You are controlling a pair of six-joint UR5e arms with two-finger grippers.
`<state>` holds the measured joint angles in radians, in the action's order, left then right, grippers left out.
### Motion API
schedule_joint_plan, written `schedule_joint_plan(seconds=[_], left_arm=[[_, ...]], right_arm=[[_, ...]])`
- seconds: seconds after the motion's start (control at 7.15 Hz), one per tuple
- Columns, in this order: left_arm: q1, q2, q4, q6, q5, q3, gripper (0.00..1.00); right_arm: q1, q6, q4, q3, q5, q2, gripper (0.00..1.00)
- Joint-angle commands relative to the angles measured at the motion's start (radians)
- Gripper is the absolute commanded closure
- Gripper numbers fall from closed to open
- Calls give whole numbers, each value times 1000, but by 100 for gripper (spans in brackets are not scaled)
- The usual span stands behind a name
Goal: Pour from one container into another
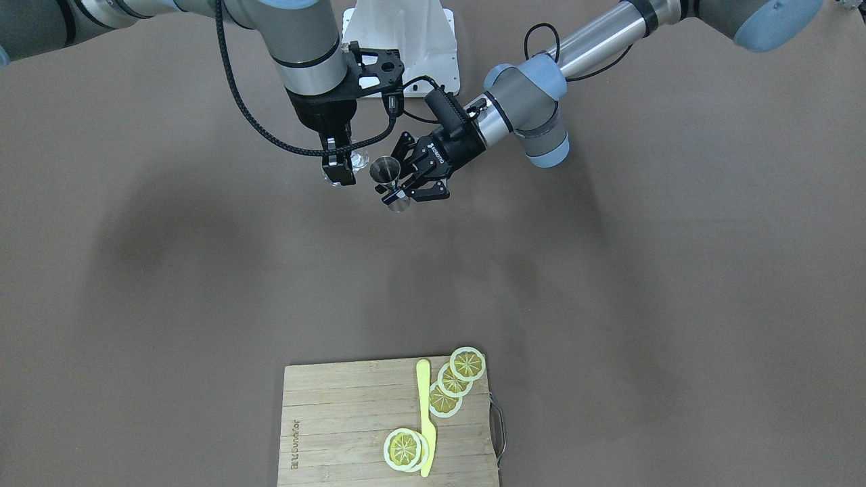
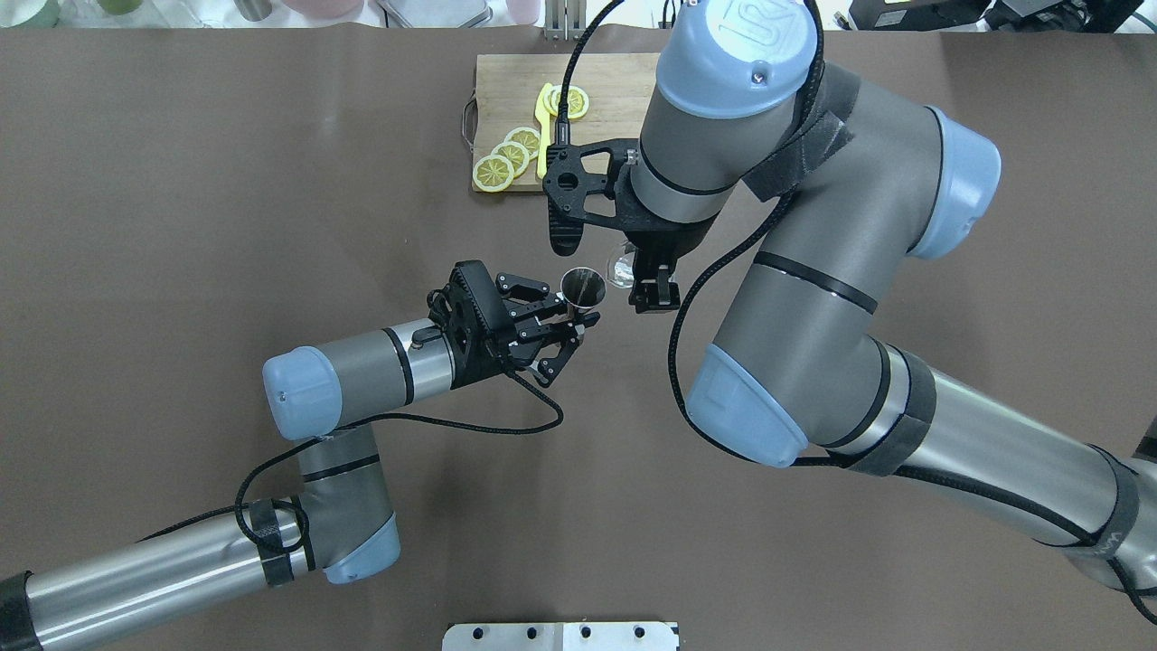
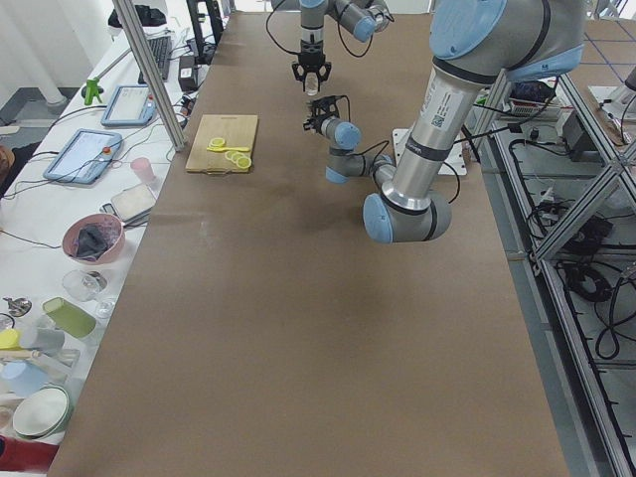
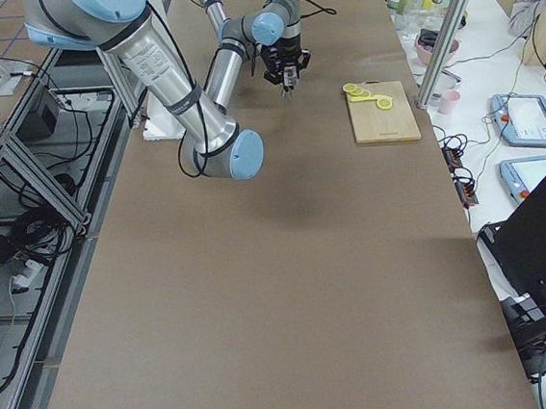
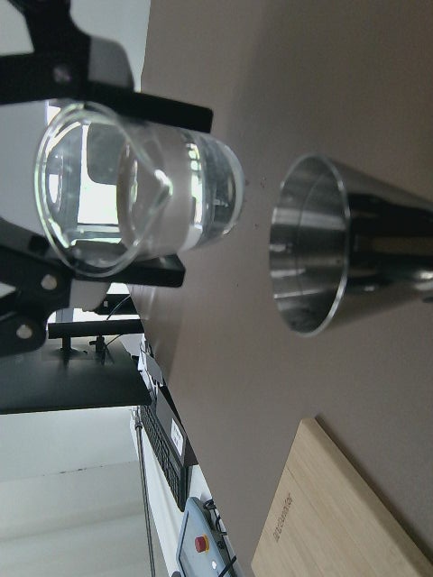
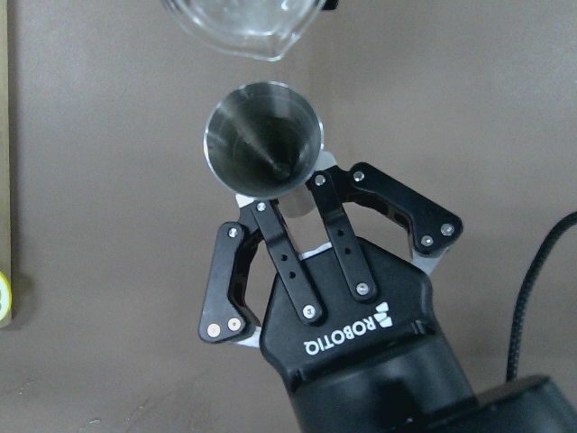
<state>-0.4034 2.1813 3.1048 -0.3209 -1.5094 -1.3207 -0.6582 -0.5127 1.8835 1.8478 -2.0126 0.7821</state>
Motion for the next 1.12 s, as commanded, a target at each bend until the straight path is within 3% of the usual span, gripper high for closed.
schedule_joint_plan(seconds=[0.0,0.98], left_arm=[[0,0,0,0,0,0,100],[0,0,0,0,0,0,100]], right_arm=[[11,-3,25,-8,23,-12,100],[15,-6,74,-77,37,-86,100]])
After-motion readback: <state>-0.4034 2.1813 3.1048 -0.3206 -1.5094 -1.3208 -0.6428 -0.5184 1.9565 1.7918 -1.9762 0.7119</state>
